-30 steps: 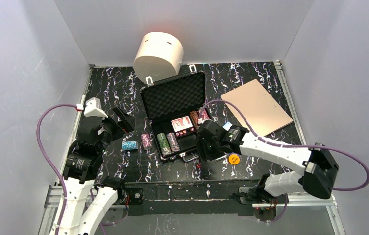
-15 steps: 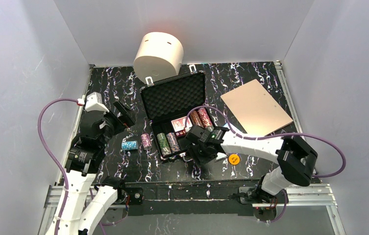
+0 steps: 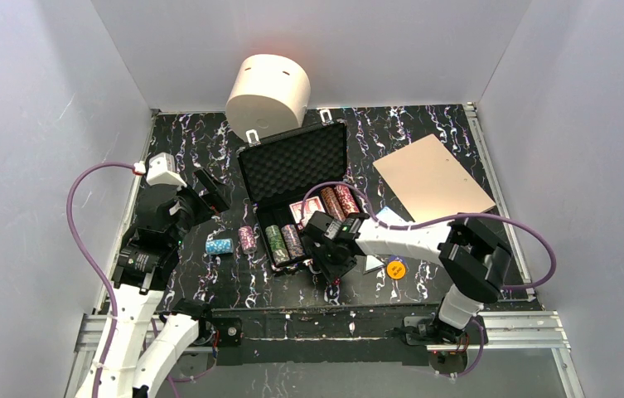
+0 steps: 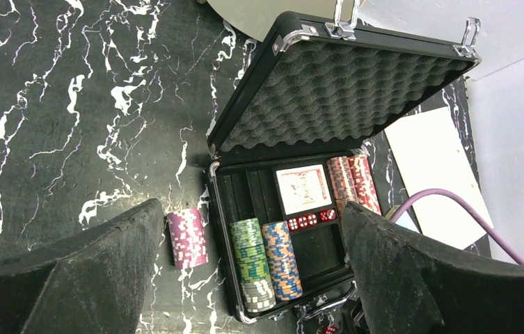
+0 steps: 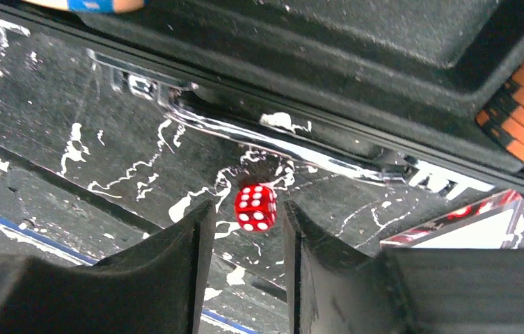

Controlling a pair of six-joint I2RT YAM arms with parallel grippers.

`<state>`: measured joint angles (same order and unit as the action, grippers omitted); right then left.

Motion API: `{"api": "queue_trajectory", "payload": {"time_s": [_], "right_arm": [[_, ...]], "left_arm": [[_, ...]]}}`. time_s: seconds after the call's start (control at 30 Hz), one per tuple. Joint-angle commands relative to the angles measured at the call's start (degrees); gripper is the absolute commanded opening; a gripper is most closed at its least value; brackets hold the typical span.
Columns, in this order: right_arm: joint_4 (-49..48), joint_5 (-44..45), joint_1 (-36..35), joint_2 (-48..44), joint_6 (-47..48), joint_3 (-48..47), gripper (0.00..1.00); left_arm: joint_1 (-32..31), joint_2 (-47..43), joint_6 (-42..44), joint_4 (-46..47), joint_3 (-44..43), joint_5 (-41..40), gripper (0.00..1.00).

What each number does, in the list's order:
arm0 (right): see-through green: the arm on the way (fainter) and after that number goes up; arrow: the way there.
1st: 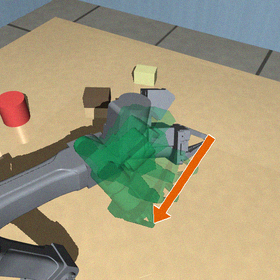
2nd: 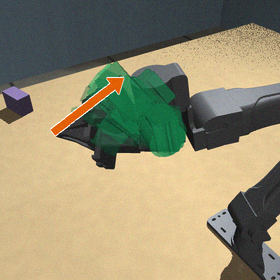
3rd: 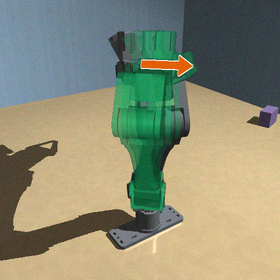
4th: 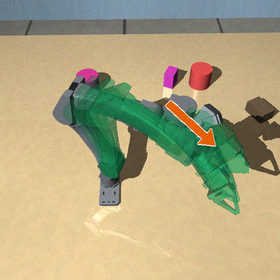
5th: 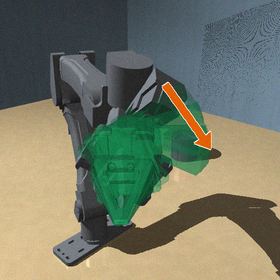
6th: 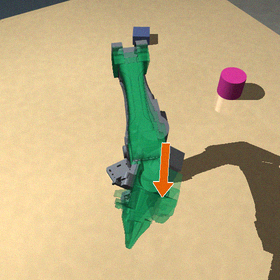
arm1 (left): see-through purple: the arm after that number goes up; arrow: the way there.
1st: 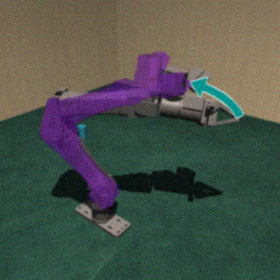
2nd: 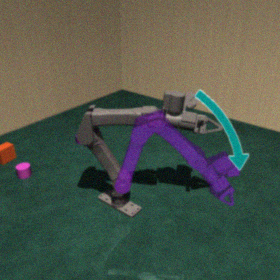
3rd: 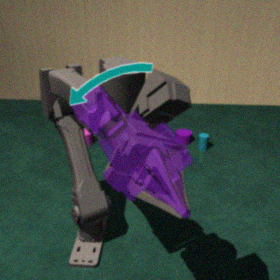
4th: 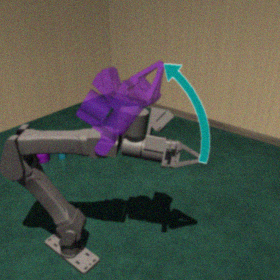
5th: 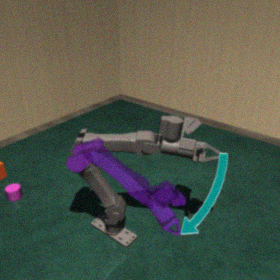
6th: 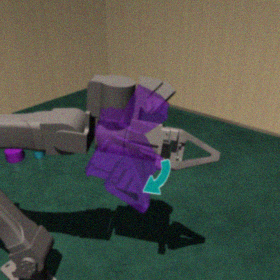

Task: Pack up texas hold em set

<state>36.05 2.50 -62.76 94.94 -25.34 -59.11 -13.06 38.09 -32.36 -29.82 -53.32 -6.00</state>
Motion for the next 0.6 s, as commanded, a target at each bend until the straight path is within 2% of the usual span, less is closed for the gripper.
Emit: {"api": "queue_trajectory", "payload": {"time_s": [0.0,0.3,0.57], "right_arm": [[-0.43,-2.15,-0.43,1.82,2.59,-3.28,0.47],[1.65,-0.64,-0.51,2.88,4.65,-4.08,0.44],[2.67,-0.56,-0.86,3.55,6.63,-4.34,0.37]], "left_arm": [[-0.21,-0.25,1.50,-0.19,-1.08,-1.17,0.98],[-0.17,-0.64,1.95,-1.41,-1.03,-2.46,0.98],[-0.15,-1.11,1.64,-2.00,-0.74,-2.90,0.98]]}}
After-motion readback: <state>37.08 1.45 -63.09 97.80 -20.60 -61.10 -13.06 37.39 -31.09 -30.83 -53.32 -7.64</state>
